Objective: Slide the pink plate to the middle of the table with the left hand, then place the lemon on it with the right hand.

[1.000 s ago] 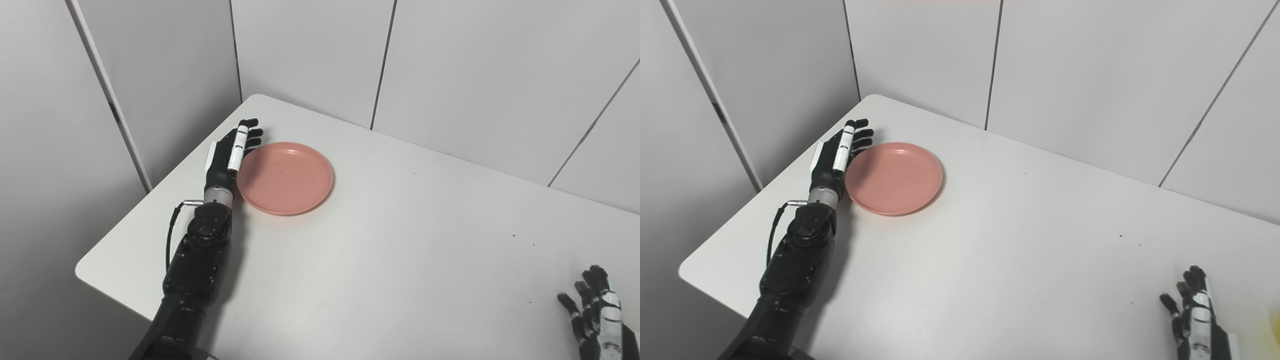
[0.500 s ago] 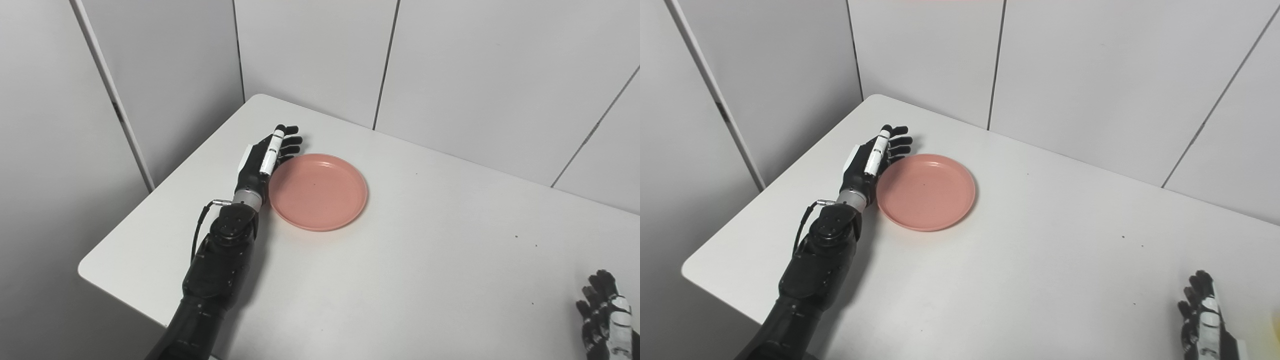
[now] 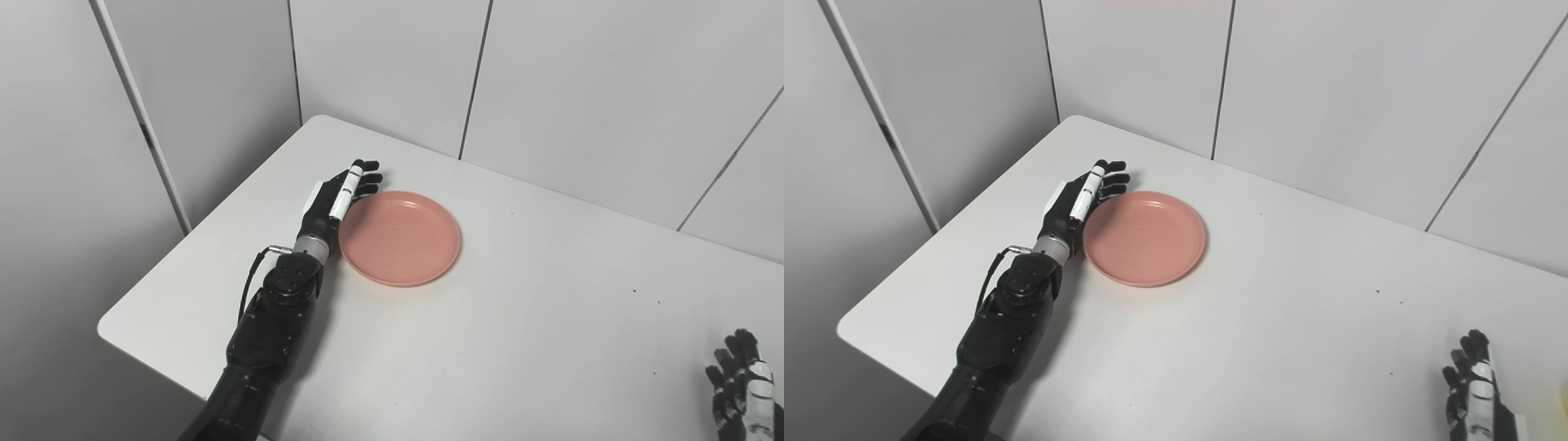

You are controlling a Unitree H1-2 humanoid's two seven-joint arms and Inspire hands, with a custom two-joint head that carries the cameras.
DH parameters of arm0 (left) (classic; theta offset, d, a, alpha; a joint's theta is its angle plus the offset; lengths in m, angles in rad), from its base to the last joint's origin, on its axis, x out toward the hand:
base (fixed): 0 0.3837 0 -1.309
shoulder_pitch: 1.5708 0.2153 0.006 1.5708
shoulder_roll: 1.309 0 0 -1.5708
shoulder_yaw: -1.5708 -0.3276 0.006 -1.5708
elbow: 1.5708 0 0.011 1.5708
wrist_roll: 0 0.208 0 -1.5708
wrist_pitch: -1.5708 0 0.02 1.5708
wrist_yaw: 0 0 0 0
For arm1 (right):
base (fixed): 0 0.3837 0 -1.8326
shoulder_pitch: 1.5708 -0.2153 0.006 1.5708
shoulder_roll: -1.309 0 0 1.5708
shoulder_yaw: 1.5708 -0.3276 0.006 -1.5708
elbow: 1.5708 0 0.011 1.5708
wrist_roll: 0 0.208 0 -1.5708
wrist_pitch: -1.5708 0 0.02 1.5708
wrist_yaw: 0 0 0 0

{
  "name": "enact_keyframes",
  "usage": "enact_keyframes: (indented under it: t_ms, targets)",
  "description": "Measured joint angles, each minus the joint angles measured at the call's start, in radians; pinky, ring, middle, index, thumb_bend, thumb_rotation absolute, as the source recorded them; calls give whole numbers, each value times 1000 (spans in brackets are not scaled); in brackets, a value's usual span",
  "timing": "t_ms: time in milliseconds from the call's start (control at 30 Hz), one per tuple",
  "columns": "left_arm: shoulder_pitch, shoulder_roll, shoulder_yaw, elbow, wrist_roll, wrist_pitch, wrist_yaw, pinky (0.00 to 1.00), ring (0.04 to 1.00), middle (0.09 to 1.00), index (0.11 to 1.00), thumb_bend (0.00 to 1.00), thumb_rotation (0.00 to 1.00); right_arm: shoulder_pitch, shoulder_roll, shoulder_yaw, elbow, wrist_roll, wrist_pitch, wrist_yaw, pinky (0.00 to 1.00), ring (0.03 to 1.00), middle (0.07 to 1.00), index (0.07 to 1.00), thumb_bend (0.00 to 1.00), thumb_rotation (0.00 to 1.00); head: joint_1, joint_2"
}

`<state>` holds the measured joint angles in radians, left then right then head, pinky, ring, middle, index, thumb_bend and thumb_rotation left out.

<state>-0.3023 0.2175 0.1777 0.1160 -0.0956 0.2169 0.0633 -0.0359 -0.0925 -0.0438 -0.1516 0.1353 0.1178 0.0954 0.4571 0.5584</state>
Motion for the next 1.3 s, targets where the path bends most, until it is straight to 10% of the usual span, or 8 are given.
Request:
enact_keyframes:
  t_ms: [1300]
  targets:
    - [-12,-70,-95,-36,144,53,2,841,826,804,779,300,1000,-22,20,25,-10,-35,28,-17,1000,1000,996,999,354,1000,-188,106]
